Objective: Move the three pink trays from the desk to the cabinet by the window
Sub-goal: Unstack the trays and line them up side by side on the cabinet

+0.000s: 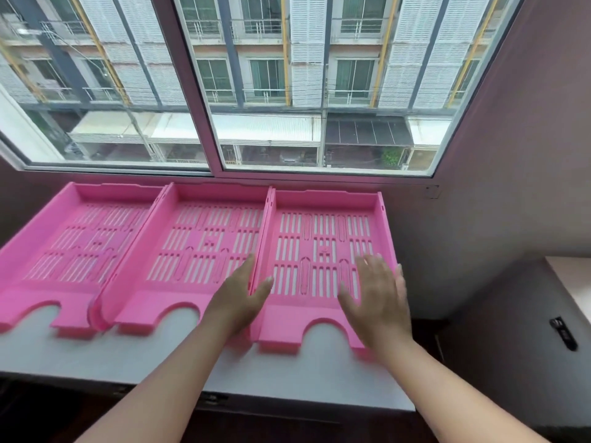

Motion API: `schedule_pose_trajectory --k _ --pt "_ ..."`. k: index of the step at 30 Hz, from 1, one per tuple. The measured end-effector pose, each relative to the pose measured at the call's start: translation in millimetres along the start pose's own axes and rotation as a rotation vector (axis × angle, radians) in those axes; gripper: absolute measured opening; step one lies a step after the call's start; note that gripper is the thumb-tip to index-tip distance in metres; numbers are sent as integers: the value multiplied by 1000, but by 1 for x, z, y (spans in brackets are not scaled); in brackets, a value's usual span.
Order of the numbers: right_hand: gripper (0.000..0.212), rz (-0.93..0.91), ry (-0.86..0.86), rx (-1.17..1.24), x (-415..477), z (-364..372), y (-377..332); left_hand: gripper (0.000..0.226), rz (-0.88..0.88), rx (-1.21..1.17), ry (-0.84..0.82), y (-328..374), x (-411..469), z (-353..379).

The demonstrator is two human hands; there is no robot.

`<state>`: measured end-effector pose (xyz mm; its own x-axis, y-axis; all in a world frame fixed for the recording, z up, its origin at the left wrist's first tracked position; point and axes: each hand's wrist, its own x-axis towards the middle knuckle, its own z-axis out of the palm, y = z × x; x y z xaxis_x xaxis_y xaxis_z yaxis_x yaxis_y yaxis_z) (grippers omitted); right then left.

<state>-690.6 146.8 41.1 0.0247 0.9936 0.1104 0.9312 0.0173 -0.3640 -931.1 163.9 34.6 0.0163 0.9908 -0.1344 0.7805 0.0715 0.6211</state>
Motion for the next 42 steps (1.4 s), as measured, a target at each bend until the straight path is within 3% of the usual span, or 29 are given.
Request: schedule_pose_trajectory --k 4,6,13,16,21,25,31,36,42 --pt "86 -112 -339 -8 -28 25 -36 84 131 204 23 -23 -30 -1" --pt "88 -140 -430 -91 -34 40 -43 87 168 263 29 -34 -33 0" --pt "84 -174 -418 -251 -17 68 -46 102 205 343 -3 -48 -18 3" --pt "81 -154 -336 -259 -15 75 -46 109 217 361 -33 -47 -15 1" --pt "87 -44 -444 -160 -5 71 -54 108 305 378 -142 -56 -12 -8" --pt "66 42 -368 -123 -9 75 -63 91 322 467 -121 -89 -11 -26" --pt "67 48 -352 -137 -7 80 -65 63 317 517 -140 -107 -7 -24" --pt "60 71 -407 -55 9 63 -71 62 302 589 -248 -95 -2 -36" --pt "49 -4 -539 168 27 50 -98 55 321 493 -264 -67 -11 -18"
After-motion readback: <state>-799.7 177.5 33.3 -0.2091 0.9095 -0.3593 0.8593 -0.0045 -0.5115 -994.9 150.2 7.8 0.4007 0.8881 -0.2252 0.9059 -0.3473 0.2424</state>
